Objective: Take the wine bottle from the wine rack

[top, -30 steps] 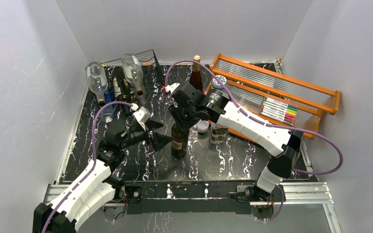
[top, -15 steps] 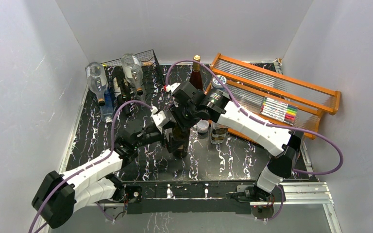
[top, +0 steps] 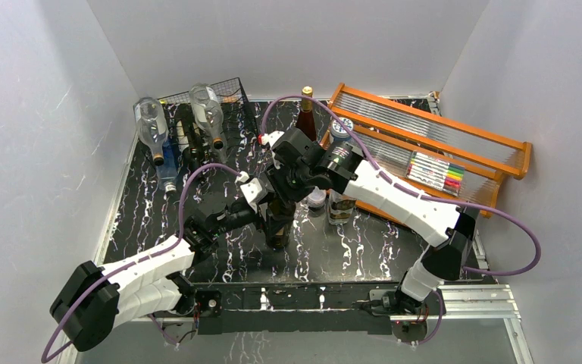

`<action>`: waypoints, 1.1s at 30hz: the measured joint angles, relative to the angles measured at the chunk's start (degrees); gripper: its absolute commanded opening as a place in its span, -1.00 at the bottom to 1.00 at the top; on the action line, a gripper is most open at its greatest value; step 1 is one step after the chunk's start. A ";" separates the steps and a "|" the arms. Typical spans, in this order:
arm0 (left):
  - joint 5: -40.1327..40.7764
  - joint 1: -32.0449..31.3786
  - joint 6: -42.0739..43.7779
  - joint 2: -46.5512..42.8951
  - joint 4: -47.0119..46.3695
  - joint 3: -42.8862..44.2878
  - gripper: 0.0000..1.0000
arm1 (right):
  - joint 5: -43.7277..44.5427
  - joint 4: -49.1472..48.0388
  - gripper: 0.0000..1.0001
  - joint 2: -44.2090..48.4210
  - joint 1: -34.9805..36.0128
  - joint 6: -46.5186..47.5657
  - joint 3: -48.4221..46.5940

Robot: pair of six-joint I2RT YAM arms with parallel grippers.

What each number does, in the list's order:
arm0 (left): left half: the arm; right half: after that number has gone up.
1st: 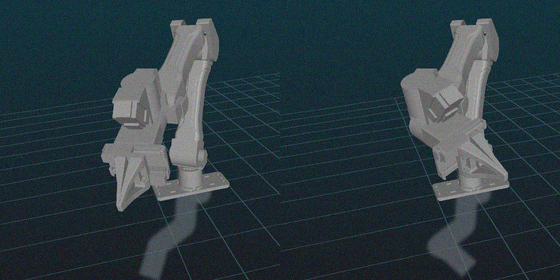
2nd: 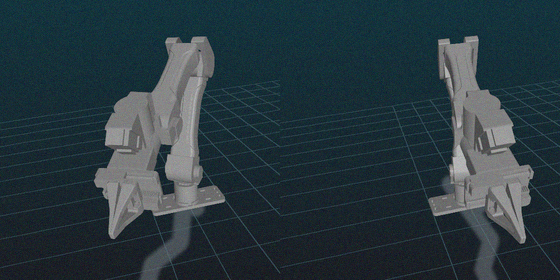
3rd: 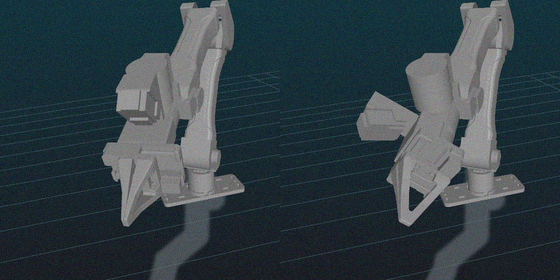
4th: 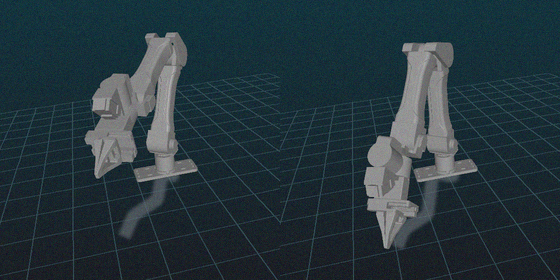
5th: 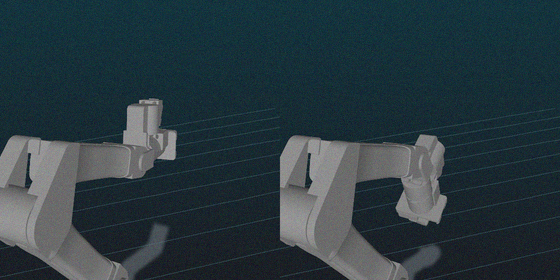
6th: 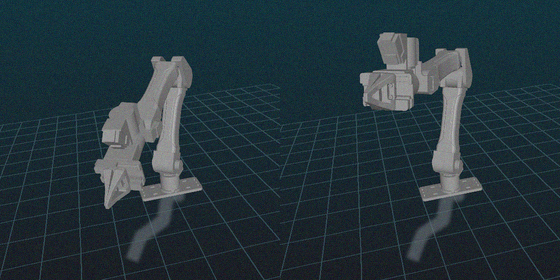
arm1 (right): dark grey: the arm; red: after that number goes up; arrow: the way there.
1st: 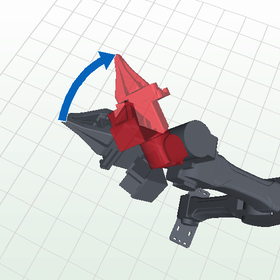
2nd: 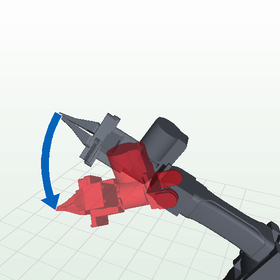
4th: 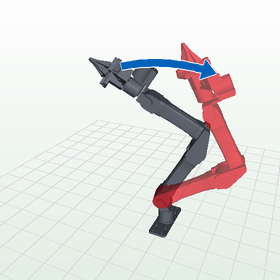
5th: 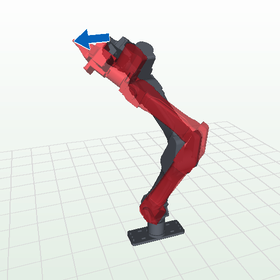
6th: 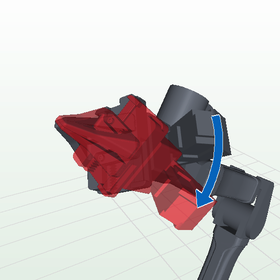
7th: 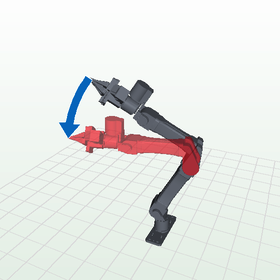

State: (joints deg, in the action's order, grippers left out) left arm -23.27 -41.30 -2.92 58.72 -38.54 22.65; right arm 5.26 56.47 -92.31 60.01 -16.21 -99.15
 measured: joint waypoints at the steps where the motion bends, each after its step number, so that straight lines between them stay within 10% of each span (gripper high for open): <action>1: 0.09 -0.11 0.11 -0.09 -0.24 -0.13 -0.18 | -0.04 0.00 0.44 0.17 0.00 -0.13 0.13; 6: 1.44 -0.20 0.28 -0.52 -0.37 -0.70 -0.38 | 0.79 0.04 0.96 2.01 0.02 -0.37 -0.13; 16: 6.43 -0.20 -1.01 -0.61 -0.90 -0.96 -0.50 | 5.70 -0.39 0.96 6.88 0.02 -0.35 -10.80; 25: 15.19 -0.17 -1.49 8.17 -5.09 3.54 -0.55 | 10.60 -13.92 0.96 32.11 0.07 -0.39 3.50; 33: 18.16 0.24 -0.42 22.99 -10.45 13.57 -0.56 | 12.90 -14.64 0.96 33.27 0.07 -1.27 3.02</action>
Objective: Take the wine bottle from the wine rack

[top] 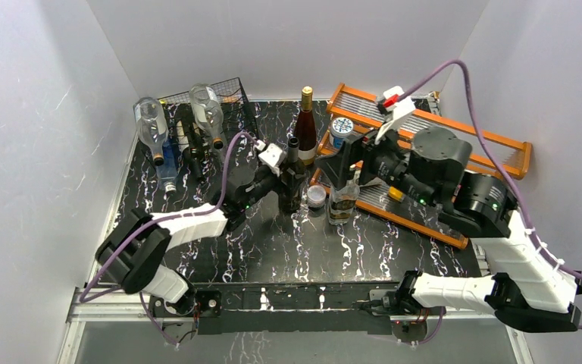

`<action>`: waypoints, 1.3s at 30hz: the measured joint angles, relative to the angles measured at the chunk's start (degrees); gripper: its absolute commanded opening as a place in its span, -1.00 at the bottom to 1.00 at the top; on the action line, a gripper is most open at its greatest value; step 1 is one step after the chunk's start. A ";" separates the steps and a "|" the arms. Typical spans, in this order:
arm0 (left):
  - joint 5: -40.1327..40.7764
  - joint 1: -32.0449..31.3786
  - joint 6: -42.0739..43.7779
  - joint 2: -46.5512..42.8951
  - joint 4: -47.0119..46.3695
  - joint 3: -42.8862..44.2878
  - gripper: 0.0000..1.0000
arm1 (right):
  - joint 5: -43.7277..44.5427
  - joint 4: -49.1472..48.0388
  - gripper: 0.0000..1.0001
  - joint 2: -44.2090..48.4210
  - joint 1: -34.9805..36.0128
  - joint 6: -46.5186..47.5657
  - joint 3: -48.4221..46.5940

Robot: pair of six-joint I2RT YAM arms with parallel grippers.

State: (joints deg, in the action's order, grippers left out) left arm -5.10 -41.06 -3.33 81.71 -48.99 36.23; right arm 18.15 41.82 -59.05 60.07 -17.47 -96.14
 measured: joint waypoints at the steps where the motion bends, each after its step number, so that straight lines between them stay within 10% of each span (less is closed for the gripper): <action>1: 0.07 0.11 0.15 2.03 -0.92 1.42 -0.56 | 0.00 0.13 0.96 -0.52 0.00 -0.17 0.09; 20: -0.17 4.26 -1.22 18.38 -10.10 13.35 -0.57 | 0.52 1.81 0.96 0.35 0.00 -2.05 1.46; 30: -1.64 4.24 -1.03 18.38 -9.88 13.33 0.61 | 0.79 1.66 0.96 -0.17 0.00 -2.03 2.84; 39: -1.40 4.24 -0.92 13.57 -9.09 11.82 0.97 | 0.17 1.51 0.96 -1.49 0.00 -1.90 3.23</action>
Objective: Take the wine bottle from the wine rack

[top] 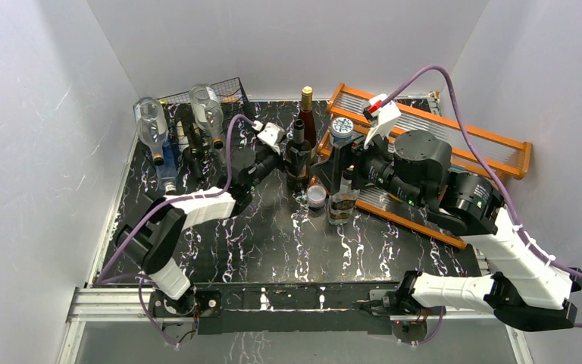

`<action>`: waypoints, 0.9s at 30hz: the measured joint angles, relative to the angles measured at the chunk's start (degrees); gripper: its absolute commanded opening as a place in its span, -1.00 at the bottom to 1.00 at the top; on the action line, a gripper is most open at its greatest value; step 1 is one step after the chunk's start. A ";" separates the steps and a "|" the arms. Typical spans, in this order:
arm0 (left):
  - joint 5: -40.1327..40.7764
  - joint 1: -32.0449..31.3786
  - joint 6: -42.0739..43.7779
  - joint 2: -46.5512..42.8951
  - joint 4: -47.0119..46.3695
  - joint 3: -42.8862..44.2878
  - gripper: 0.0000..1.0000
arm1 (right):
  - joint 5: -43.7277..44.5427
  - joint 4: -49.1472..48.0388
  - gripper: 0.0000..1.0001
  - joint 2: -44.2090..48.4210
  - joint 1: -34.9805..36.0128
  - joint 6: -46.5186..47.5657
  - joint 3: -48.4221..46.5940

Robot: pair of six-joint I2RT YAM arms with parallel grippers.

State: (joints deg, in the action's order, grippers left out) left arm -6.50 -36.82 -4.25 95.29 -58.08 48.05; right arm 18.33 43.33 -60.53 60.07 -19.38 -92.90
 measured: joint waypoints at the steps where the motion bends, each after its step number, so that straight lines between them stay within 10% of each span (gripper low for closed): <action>1: 0.04 0.00 -0.02 -1.27 0.46 -0.26 0.96 | -0.09 0.00 0.96 -0.02 0.00 0.00 0.07; 14: 3.08 2.01 -6.38 -30.38 28.68 -7.98 0.97 | -1.20 -2.80 0.96 -1.22 0.00 0.28 3.82; 27: 5.14 22.93 -14.49 -40.46 69.46 -3.28 0.97 | -4.07 -6.36 0.96 -6.27 0.00 3.06 4.57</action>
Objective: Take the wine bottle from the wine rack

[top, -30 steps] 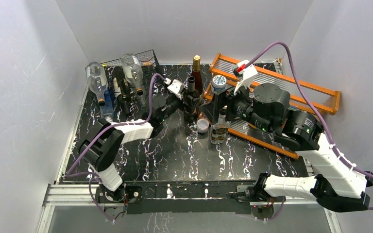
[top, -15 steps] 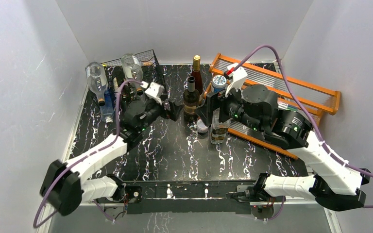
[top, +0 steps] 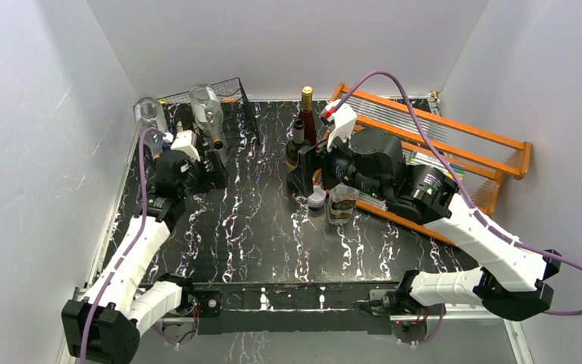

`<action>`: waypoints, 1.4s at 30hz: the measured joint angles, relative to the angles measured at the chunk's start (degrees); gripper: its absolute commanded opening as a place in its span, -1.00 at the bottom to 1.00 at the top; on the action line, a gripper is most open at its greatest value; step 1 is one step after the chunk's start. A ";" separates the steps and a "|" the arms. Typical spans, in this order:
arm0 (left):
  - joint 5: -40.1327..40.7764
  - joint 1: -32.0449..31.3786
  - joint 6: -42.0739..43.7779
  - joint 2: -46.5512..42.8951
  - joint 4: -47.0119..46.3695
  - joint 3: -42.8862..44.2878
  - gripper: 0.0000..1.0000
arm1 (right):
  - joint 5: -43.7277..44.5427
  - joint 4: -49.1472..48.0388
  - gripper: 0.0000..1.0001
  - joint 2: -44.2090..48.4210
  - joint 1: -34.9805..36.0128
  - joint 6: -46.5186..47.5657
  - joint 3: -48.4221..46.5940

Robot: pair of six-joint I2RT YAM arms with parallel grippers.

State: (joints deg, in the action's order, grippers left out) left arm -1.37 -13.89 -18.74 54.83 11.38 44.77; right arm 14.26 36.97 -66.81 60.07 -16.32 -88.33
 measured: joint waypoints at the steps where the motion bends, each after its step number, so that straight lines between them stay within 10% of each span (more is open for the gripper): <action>1: 0.04 0.96 -0.17 0.46 1.14 0.66 0.97 | -0.13 -0.07 0.96 -0.07 0.00 0.09 0.00; 26: 25.88 4.59 1.90 -4.35 -11.06 -16.90 0.96 | -0.94 -1.75 0.96 2.51 0.00 1.29 4.46; 42: 20.39 19.21 -3.17 4.24 -37.27 -29.53 0.89 | -0.90 -4.02 0.96 6.47 0.00 1.73 8.59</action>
State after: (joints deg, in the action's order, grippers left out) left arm 19.03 5.32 -21.91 59.07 -25.89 15.25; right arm 13.37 32.95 -60.34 60.07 -14.59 -79.75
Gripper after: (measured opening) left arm 0.967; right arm 0.981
